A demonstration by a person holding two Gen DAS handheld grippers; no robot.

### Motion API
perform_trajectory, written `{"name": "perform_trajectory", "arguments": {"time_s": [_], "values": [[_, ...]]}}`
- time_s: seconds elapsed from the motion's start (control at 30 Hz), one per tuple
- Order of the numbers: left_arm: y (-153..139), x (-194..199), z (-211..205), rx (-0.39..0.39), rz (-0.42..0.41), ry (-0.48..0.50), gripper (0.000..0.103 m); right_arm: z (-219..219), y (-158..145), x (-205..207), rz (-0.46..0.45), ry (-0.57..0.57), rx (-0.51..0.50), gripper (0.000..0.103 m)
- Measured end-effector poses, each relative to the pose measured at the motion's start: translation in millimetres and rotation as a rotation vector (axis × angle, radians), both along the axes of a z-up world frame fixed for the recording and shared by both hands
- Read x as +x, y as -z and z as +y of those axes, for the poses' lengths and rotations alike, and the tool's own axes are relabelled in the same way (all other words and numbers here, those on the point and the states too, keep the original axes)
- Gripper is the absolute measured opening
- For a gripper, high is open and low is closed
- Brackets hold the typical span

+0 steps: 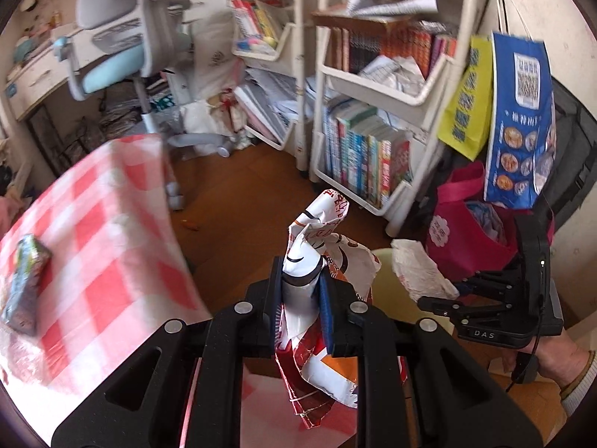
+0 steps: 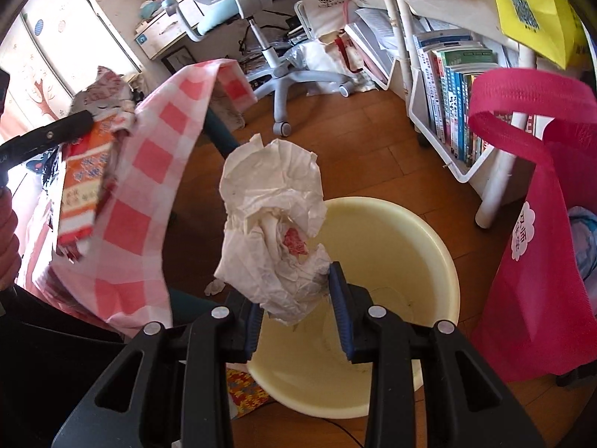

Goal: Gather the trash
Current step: 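Open both tools above the yellow bin to drop the wrapper and tissue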

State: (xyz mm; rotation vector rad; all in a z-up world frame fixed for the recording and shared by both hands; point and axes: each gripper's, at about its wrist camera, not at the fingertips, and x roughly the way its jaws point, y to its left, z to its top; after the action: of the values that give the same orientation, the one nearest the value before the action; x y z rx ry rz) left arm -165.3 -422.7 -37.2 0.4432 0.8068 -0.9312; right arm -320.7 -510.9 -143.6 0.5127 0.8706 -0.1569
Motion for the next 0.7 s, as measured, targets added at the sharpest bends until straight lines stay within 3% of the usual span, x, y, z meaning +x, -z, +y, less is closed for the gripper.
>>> {"name": "perform_trajectory", "arguments": {"time_s": [0.2, 0.27, 0.33, 0.47, 0.6, 0.7], "values": [[40, 0, -57, 0.045, 0.102, 0.083, 0.02, -4, 13, 3, 0.028, 0.023, -0.016, 0.049], [52, -2, -72, 0.068, 0.139, 0.099, 0.038, -5, 15, 0, 0.045, 0.046, -0.013, 0.056], [56, -6, -78, 0.092, 0.119, 0.089, 0.052, -4, 14, -5, 0.057, 0.06, -0.008, 0.057], [37, -12, -64, 0.074, 0.041, 0.011, 0.076, 3, -7, -16, 0.019, 0.068, -0.019, 0.064], [-1, -10, -21, 0.037, -0.068, -0.107, 0.085, 21, -52, -19, -0.079, 0.042, -0.09, 0.076], [-32, -7, 30, 0.008, -0.136, -0.207, 0.09, 38, -92, -17, -0.203, 0.009, -0.126, 0.08]]}}
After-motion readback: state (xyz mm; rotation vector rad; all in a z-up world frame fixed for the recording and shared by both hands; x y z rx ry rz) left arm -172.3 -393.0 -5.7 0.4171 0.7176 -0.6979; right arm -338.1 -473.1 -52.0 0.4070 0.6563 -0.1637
